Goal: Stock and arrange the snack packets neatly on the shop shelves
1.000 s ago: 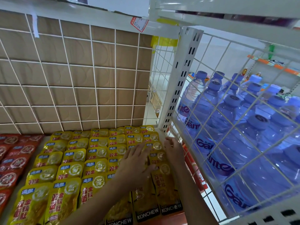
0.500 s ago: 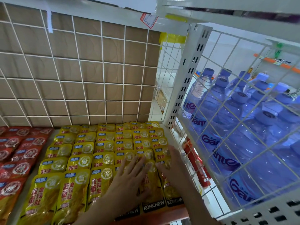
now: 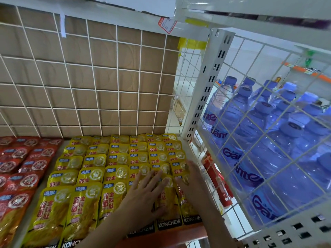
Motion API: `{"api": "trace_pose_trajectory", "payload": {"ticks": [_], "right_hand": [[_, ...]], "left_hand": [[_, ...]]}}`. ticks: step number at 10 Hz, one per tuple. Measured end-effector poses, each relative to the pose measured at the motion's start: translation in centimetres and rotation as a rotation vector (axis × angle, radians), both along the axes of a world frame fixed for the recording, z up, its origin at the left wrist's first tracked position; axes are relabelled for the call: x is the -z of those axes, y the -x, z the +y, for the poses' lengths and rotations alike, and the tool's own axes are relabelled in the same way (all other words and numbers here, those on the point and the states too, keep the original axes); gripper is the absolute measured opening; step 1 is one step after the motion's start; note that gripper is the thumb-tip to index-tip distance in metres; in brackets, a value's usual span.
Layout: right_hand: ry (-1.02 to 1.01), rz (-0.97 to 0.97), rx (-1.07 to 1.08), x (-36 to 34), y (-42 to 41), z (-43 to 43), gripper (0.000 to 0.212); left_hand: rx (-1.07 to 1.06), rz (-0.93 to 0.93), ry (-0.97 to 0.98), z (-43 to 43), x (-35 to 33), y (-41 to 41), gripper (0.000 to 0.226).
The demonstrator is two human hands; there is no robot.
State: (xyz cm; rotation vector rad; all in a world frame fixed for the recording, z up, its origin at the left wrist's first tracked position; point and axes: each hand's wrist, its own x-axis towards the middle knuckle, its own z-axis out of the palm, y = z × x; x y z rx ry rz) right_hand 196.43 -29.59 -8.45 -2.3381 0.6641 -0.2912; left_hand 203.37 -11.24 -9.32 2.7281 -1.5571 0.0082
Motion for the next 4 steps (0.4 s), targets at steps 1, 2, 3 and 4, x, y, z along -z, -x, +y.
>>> {"api": "trace_pose_trajectory", "payload": {"ticks": [1, 2, 3, 4], "right_hand": [[0.073, -0.024, 0.006, -0.3, 0.4, -0.1, 0.063], [0.232, -0.053, -0.029, -1.3, 0.5, -0.3, 0.062], [0.305, -0.118, -0.066, -2.4, 0.7, 0.3, 0.058], [0.301, -0.143, -0.134, -3.6, 0.8, 1.2, 0.067]], "left_hand": [[-0.003, -0.071, 0.078, 0.2, -0.1, 0.1, 0.069], [-0.086, -0.112, 0.204, 0.8, -1.6, 0.2, 0.06], [-0.174, -0.088, 0.326, 3.2, -1.5, -0.2, 0.062], [-0.355, -0.026, 0.408, 6.1, -1.5, -0.2, 0.062]]}}
